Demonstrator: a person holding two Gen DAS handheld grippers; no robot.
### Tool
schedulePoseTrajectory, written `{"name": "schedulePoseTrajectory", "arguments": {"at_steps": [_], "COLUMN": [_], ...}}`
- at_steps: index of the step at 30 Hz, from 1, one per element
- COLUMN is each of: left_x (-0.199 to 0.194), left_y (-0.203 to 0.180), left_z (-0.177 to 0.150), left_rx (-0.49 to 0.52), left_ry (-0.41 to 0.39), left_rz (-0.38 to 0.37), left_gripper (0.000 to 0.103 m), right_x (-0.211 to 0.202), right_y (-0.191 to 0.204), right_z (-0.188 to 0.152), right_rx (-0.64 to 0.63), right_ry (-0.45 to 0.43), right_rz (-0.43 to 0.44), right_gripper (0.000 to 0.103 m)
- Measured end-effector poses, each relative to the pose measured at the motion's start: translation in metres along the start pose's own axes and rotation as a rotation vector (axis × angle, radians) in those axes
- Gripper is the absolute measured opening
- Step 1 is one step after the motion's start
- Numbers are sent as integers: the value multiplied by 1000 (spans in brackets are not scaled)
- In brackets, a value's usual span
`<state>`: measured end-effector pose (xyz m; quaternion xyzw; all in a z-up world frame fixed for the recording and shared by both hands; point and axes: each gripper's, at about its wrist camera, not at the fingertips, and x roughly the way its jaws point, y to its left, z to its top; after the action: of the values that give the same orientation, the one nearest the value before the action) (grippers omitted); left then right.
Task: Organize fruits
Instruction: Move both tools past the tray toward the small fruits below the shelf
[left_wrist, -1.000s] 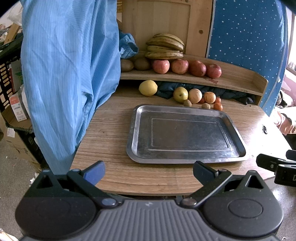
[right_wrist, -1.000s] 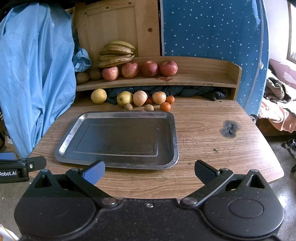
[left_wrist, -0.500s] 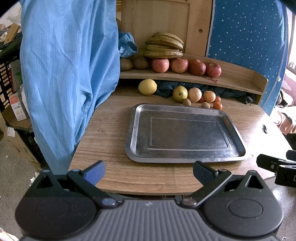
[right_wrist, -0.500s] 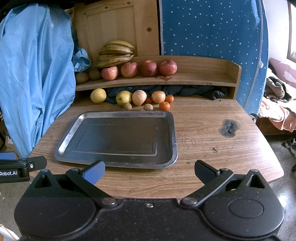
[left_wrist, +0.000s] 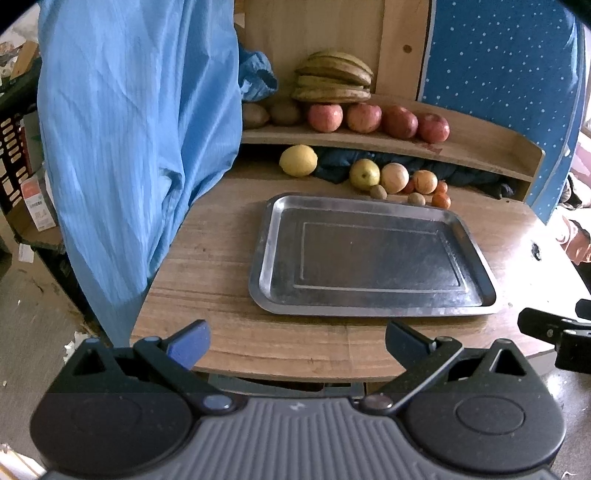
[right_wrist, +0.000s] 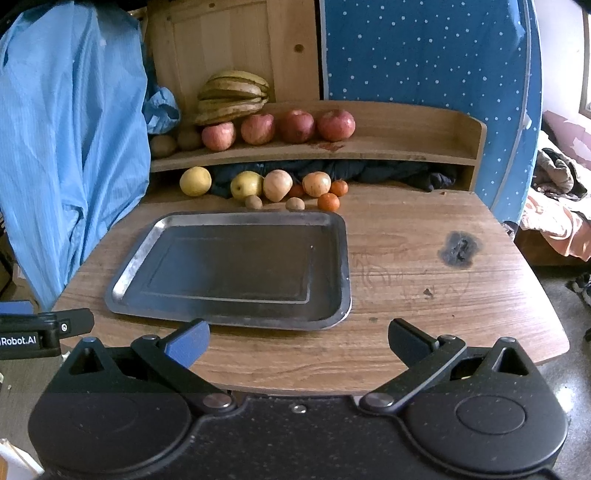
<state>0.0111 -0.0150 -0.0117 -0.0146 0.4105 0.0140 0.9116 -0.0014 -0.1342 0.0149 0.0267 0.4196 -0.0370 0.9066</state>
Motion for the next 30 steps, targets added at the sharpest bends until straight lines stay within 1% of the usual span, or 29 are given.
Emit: {"name": "schedulePoseTrajectory", "arguments": {"at_steps": [3, 6, 9, 15, 19, 25, 30], "left_x": [2, 5, 8, 14, 17, 22, 24], "left_y": [-2, -7, -13, -24, -31, -40, -45], "left_z": [3, 6, 10, 21, 29, 40, 52], "left_rx": [-14, -26, -35, -77, -101, -119, -101], "left_ry": [21, 38, 48, 79, 92, 90, 81], "left_rz": [11, 18, 31, 96, 137, 176, 196], "left_gripper": [103, 103, 103, 103, 103, 103, 103], "right_x": [5, 12, 17, 32, 42, 52, 60], "right_y": [-5, -6, -10, -14, -21, -34, -43], "right_z": [4, 11, 19, 37, 50, 66, 73], "right_rx": [-8, -44, -62, -144, -189, -205, -199], "right_ry": [31, 77, 109, 164, 189, 194, 197], "right_rz": [2, 15, 61, 120, 137, 189, 187], "right_gripper": [103, 103, 103, 103, 103, 103, 103]}}
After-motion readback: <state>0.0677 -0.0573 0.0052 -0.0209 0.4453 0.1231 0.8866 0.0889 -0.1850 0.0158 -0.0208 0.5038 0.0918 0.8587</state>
